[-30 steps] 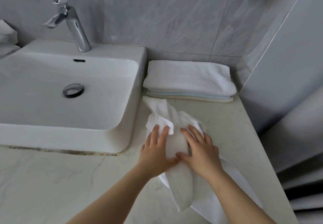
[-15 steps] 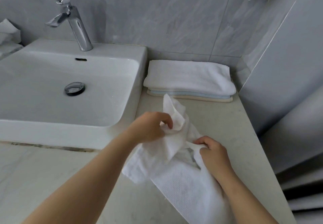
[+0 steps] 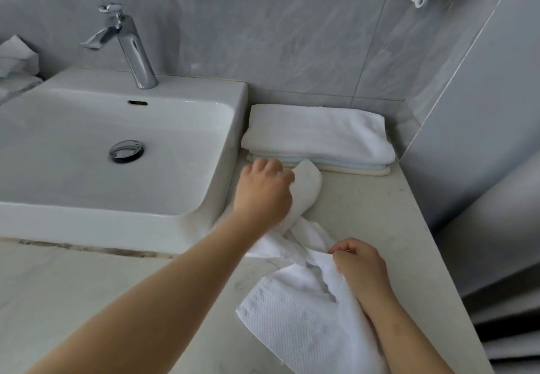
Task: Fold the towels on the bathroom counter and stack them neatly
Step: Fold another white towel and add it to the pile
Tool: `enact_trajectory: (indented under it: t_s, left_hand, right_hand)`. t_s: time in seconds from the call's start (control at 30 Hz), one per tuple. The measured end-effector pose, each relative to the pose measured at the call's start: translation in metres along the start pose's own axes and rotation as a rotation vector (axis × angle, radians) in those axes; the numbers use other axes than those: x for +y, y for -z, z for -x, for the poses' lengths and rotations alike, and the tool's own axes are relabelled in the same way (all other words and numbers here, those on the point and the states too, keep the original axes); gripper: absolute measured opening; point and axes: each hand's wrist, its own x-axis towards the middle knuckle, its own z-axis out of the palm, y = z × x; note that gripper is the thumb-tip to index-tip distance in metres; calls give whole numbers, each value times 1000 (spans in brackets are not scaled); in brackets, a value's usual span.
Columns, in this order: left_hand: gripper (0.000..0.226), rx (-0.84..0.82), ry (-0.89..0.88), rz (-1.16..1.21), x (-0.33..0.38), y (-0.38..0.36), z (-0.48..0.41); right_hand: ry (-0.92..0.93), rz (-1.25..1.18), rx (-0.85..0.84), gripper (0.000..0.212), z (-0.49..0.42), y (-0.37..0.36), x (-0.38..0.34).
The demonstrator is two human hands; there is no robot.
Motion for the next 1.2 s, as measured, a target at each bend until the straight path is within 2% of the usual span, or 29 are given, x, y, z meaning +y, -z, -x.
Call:
enact_trajectory:
  t_s: [0.03,0.07,0.17,0.23,0.3,0.37,0.43,0.5,0.53,0.6,0.67,0.8,0.87,0.93,1.0,1.1,1.17,1.2]
  left_hand:
    - [27,-2,-8,-3,5,-12,9]
    - [34,-60,-6,2,9,-22,19]
    - [71,-250,6,19,15,-49,40]
    - [82,-294,34,69,10,-59,48]
    - [79,-279,38,100,2,-60,46]
    - [65,-311,40,117,-9,-60,42]
    - [65,-397,21,99,-20,-60,39]
    - [60,-446,16,125,-26,-60,38]
    - [57,-439,21,138,-27,-60,39]
    - [55,-409,12,142,-25,-59,39]
    - [53,-416,-14,124,-21,-58,37]
    - [43,-404,15,161,-13,-57,29]
    - [33,-391,19,172,-9,-56,27]
    - [30,-410,9,182,-8,-54,26]
    - [30,-419,-11,202,-10,-53,28]
    - [28,-414,-13,249,-15,-54,32]
    - [29,-390,-1,272,-18,-53,33]
    - [29,-367,2,287,-18,-51,33]
  right_hand:
    - [7,-5,4,21,1,0,-1]
    - [16,-7,4,20,2,0,-1]
    - [47,0,-19,14,4,-1,-1]
    - [53,-44,-90,10,5,-1,-3]
    - [9,-188,-203,18,3,6,-7]
    - [-57,-353,-314,20,1,18,-9]
    - [-115,-464,-359,26,-3,30,-5]
    - [-197,-522,-331,26,-13,41,4]
    - [-243,-461,-293,26,-18,44,11]
    - [-266,-143,-233,28,-25,49,24]
    - [-154,171,-159,21,-28,48,34]
    - [31,350,-121,14,-25,43,20]
    - [122,273,-184,21,-27,35,8]
    - [167,148,-249,16,-27,21,-3]
    - [194,175,-265,19,-29,5,-7]
    - [234,263,-174,18,-31,-11,-4]
    - [235,216,-55,13,-34,-12,-1]
    - [220,184,6,20,-35,-11,0]
